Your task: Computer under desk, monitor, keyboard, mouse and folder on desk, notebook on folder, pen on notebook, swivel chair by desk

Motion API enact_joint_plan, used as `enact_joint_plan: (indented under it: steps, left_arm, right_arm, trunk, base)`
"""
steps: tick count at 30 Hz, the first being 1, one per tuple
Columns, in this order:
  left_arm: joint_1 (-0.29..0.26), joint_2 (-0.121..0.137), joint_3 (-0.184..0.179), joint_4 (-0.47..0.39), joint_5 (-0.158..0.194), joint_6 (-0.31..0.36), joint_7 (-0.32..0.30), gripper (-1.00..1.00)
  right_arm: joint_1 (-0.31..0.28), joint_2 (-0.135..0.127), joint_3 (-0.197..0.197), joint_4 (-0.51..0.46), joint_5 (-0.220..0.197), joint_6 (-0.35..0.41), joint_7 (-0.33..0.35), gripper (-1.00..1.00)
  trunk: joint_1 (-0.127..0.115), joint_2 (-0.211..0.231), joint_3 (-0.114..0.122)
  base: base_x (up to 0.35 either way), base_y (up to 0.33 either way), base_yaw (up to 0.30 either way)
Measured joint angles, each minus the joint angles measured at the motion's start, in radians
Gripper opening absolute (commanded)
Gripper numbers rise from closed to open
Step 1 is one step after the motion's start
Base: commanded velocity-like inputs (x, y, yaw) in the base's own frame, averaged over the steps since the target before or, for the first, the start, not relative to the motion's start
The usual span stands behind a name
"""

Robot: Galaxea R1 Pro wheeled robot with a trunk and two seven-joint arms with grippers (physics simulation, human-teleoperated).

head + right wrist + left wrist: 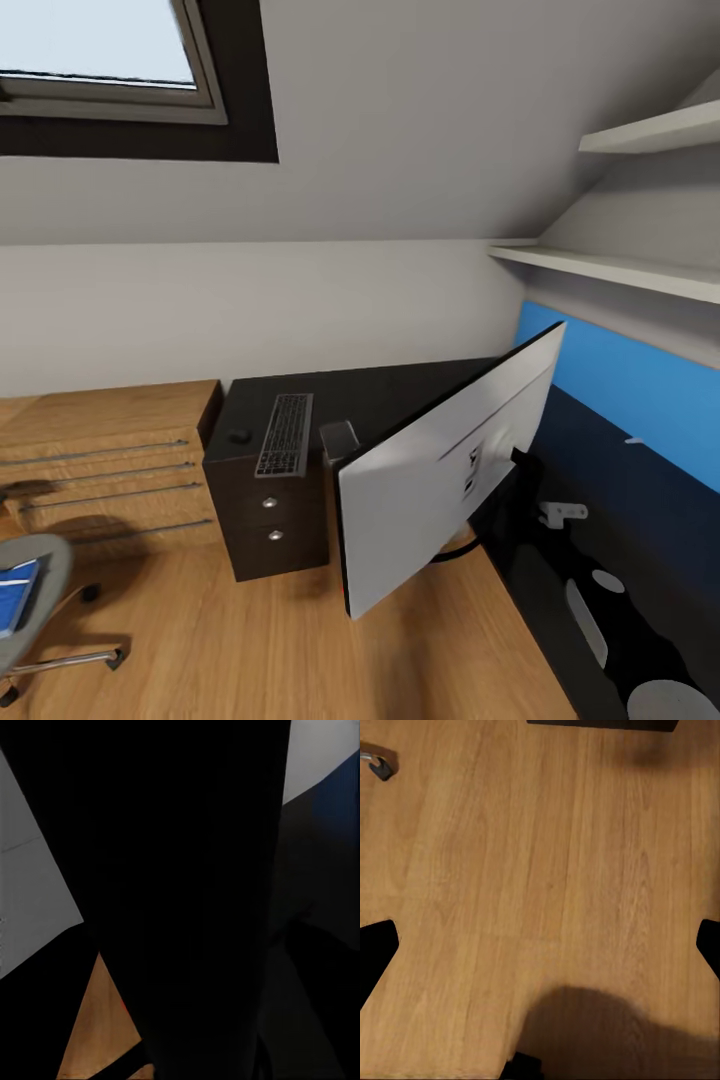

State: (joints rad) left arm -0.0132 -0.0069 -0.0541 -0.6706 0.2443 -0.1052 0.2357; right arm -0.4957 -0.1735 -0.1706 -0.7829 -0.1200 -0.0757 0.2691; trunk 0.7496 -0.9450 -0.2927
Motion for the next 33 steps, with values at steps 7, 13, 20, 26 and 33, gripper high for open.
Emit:
enact_joint_plan:
  steps: [7,13,20,26,33]
  left_arm:
    - [0.0,0.0,0.0,0.0,0.0,0.0,0.0,1.0]
    - [0.0,0.0,0.0,0.0,0.0,0.0,0.0,1.0]
    - [0.0,0.0,0.0,0.0,0.0,0.001,0.0,1.0]
    - [0.0,0.0,0.0,0.0,0.0,0.001,0.0,1.0]
    - [0.0,0.0,0.0,0.0,0.0,0.001,0.0,1.0]
  right_arm:
    - [0.0,0.0,-0.001,0.0,0.0,0.0,0.001,-1.0]
    - [0.0,0.0,0.001,0.0,0.0,0.0,-0.001,-1.0]
    - [0.0,0.0,-0.002,0.0,0.001,0.0,0.001,-1.0]
    - [0.0,0.0,0.002,0.0,-0.001,0.0,-0.001,-1.0]
    - [0.0,0.0,-0.002,0.0,0.002,0.0,0.001,-1.0]
  trunk:
    - [0.0,0.0,0.0]
    - [0.0,0.0,0.0]
    - [0.0,0.0,0.0]
    - [0.0,0.0,0.0]
    - [0.0,0.0,0.0]
  base:
    - [-0.337,0.0,0.0]
    - [-0.337,0.0,0.0]
    - [-0.337,0.0,0.0]
    - [-0.337,-0.009,0.0]
    - [-0.327,-0.121,0.0]
